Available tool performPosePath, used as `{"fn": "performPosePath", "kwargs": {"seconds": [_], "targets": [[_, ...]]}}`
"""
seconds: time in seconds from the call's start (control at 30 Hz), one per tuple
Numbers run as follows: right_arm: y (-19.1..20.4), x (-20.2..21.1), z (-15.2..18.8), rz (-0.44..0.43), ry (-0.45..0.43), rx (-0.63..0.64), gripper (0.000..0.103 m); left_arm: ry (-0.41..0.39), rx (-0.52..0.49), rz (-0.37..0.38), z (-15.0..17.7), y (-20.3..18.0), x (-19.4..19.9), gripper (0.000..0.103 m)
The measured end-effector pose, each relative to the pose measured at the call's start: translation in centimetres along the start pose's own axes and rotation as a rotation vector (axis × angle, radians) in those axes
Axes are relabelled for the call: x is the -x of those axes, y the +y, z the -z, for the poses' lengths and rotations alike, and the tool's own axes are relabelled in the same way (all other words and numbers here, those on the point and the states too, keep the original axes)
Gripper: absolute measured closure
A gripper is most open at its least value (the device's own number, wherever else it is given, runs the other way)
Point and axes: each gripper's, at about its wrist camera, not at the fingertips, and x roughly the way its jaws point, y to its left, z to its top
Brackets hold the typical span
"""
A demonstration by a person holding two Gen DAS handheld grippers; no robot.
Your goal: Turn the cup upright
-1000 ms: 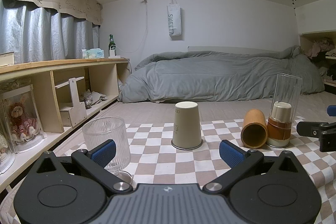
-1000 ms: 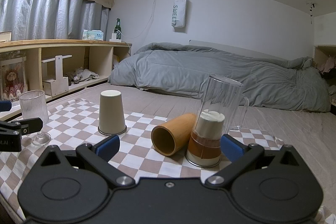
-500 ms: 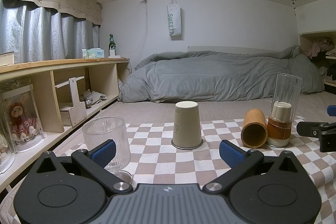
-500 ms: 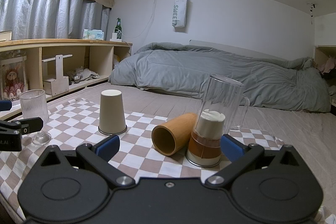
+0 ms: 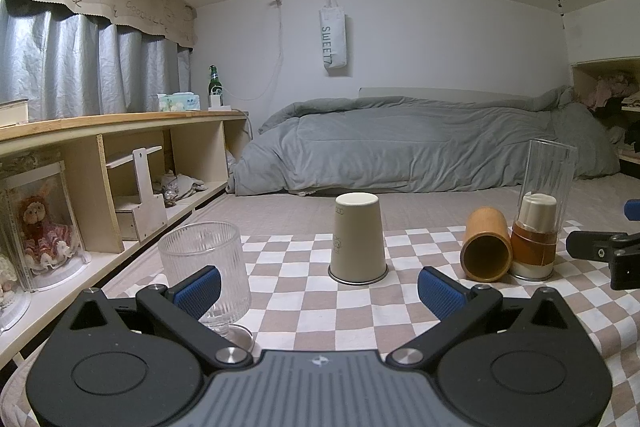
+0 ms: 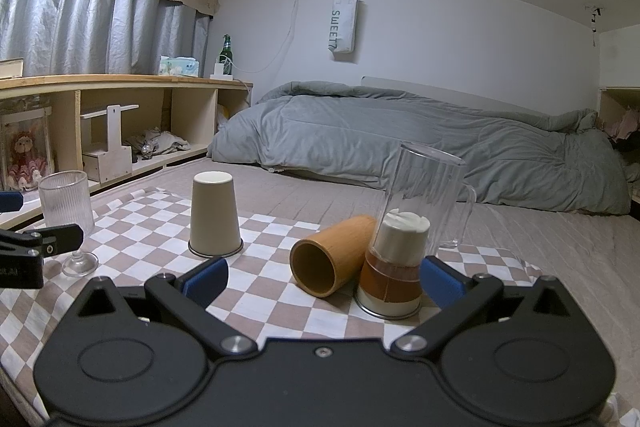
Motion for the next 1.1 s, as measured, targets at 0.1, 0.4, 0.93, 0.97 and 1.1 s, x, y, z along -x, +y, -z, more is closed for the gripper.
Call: {"fn": "performPosePath", "kwargs": {"seconds": [0.1,0.4,0.93,0.97,1.1], "targets": [[0.0,0.0,0.0,0.000,0.000,0.000,0.000,0.000,0.000,-0.001,0.0,0.0,0.0,0.000],[0.0,0.1,0.0,-0.004,-0.002,0.000,0.000,-0.005,-0.003,0.001,0.0,-0.1,0.0,0.000],[-3.1,0.4,0.1,0.022,-0.011,-0.075,0.000,0.014,-0.061,0.062,-2.8,-4.2,-6.3,0.000],[-3.3,0.3,0.1,0.024,-0.010,-0.080,0.000,0.018,-0.065,0.061,-3.1,-4.4,-7.0,0.000],[-4.0,0.0,0.3,0.023,-0.005,-0.099,0.000,0.032,-0.072,0.060,-4.2,-5.2,-10.5,0.000]]}}
